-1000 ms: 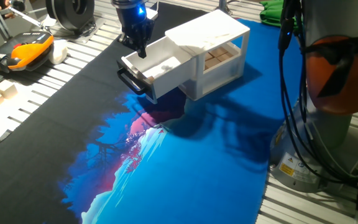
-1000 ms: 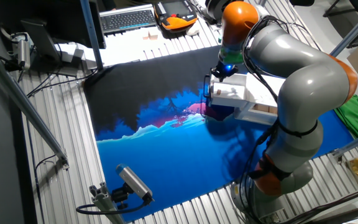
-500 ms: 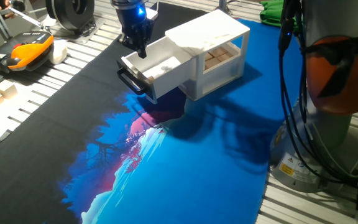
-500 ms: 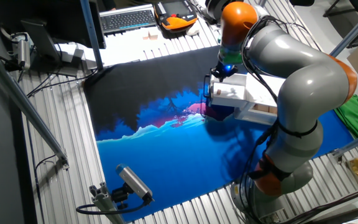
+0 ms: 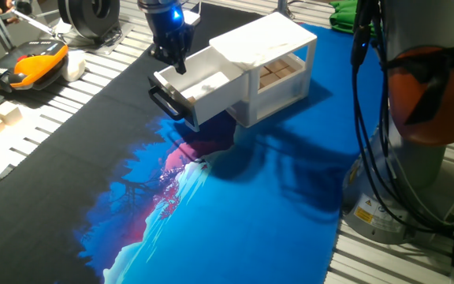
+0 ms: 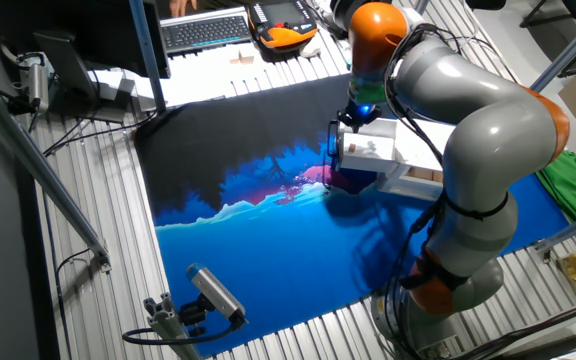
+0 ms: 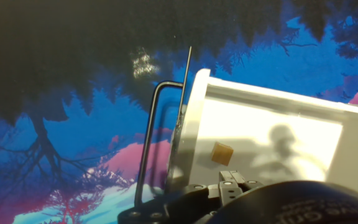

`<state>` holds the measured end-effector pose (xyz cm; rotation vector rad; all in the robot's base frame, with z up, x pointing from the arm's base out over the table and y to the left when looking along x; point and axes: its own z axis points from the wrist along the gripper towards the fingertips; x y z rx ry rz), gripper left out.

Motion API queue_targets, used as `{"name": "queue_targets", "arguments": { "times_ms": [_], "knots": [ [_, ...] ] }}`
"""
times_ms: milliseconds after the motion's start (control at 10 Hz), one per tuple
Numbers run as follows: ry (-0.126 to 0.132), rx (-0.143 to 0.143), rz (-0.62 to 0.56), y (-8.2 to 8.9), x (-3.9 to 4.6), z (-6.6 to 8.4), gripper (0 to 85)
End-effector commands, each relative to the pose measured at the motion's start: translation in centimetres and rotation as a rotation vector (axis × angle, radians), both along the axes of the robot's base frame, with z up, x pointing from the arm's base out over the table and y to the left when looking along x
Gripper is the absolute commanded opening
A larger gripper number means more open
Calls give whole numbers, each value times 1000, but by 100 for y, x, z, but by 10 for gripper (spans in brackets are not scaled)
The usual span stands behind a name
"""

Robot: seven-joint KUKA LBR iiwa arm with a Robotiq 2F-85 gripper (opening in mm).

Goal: Grasp the handle and close the drawer

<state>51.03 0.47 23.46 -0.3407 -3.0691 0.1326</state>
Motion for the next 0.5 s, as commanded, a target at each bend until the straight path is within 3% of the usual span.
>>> {"name": "queue_targets", "arguments": {
  "times_ms": [0, 400],
  "knots": [
    [1, 3, 3, 1, 5, -7, 0],
    [-2, -7, 15, -25, 43, 17, 0]
  ]
}}
